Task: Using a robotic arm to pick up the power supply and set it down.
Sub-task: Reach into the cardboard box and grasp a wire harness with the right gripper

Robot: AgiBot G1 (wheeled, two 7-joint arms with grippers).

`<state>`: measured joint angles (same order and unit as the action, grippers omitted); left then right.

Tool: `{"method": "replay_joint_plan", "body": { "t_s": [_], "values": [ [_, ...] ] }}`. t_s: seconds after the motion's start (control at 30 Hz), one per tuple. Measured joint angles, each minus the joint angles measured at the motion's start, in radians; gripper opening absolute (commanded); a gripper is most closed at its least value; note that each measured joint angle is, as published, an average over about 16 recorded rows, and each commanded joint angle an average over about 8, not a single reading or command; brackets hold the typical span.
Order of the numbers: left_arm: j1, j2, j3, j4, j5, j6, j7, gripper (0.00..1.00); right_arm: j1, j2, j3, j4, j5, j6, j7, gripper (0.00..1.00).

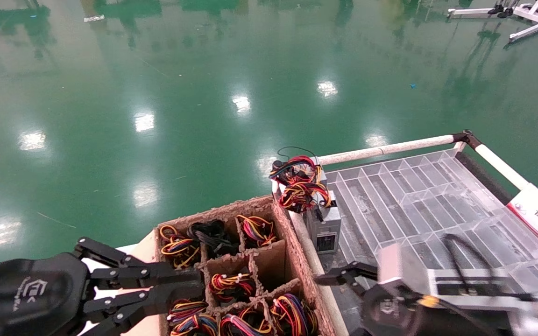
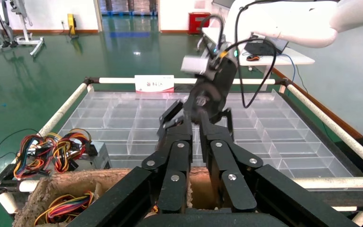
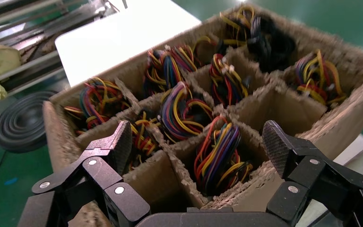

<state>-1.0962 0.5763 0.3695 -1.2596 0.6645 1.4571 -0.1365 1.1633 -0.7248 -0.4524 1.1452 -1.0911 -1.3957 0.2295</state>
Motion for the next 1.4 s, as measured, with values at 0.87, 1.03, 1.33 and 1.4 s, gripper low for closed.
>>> {"method": "replay_joint_plan", "body": {
  "t_s": [0.87,1.03,1.33,1.4],
  "values": [
    [0.000,0.000,0.000,0.000,0.000,0.000,0.000,0.92,0.077,-0.114,-0.096,-0.133,-0.160,0.029,0.037,0.00],
    [0.000,0.000,0.000,0.000,0.000,0.000,0.000,1.00,0.078,-0.120,-0.102,-0.131,-0.172,0.038,0.046,0.00],
    [0.000,0.000,0.000,0.000,0.000,0.000,0.000,1.00,0.071,-0.116,-0.103,-0.121,-0.175,0.047,0.061,0.00],
    [0.000,0.000,0.000,0.000,0.000,0.000,0.000,1.00,0.070,-0.113,-0.101,-0.119,-0.172,0.047,0.064,0.00]
  ]
}}
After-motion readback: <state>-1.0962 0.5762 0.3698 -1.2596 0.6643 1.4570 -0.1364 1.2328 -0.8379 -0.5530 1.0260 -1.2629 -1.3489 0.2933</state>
